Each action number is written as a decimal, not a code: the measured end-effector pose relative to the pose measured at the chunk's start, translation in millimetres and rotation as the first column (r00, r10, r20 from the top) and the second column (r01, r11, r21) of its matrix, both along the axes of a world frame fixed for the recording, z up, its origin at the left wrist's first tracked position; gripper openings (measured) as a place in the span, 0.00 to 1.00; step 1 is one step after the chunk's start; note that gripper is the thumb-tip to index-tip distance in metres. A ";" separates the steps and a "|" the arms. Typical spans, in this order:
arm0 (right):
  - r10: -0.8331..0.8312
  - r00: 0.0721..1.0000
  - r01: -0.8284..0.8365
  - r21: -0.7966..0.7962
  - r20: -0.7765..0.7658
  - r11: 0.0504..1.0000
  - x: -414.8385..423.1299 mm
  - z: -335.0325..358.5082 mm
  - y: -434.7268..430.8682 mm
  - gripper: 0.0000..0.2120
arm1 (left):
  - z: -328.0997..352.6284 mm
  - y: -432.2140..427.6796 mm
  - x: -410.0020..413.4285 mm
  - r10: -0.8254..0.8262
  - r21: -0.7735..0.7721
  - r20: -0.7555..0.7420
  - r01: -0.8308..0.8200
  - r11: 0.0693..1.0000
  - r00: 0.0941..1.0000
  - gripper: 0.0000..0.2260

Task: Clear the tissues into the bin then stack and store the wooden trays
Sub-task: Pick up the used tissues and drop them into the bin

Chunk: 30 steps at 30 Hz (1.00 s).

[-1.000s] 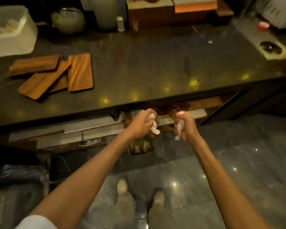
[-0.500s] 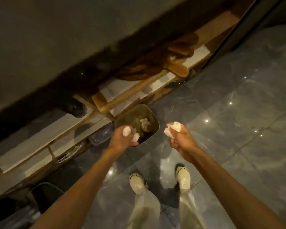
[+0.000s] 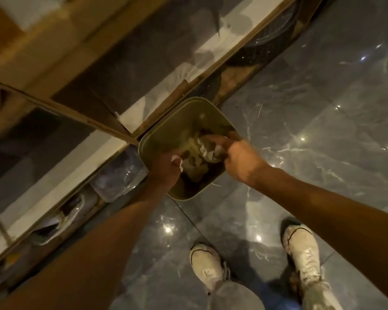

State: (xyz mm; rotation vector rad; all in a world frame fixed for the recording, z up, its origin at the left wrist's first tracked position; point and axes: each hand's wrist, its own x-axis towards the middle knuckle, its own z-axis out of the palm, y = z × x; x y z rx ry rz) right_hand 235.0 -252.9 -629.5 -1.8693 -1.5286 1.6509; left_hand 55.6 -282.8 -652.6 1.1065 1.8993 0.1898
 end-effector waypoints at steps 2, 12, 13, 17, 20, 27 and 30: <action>0.281 0.950 -0.296 0.108 0.138 0.949 3.3 -11.0 1.4 0.34 | -9.3 8.6 -1.9 -0.058 0.049 -0.036 0.059 0.997 0.998 0.14; 0.434 0.832 -0.510 0.166 0.346 0.844 33.9 47.8 -1.1 0.38 | 51.6 3.4 -11.0 -0.241 -0.041 -0.185 0.237 0.971 0.953 0.21; 0.422 0.842 -0.501 0.199 0.336 0.842 39.2 66.8 -4.0 0.34 | 67.7 2.5 -11.4 -0.236 -0.028 -0.190 0.235 0.972 0.953 0.19; 0.453 0.803 -0.542 0.158 0.389 0.825 64.4 159.4 -7.1 0.20 | 159.5 -9.6 -8.1 -0.272 -0.037 -0.193 0.270 0.962 0.943 0.15; 0.494 0.764 -0.589 0.139 0.415 0.796 79.9 249.6 -9.7 0.14 | 252.5 -29.4 7.0 -0.284 -0.029 -0.244 0.286 0.958 0.927 0.13; 0.553 0.680 -0.722 0.304 0.481 0.622 95.3 447.3 -17.4 0.12 | 467.8 -70.3 49.4 -0.164 0.146 -0.335 0.223 0.964 0.928 0.14; 0.563 0.659 -0.751 0.401 0.498 0.524 97.4 519.1 -17.7 0.17 | 544.6 -91.3 58.6 -0.097 0.203 -0.380 0.185 0.962 0.920 0.16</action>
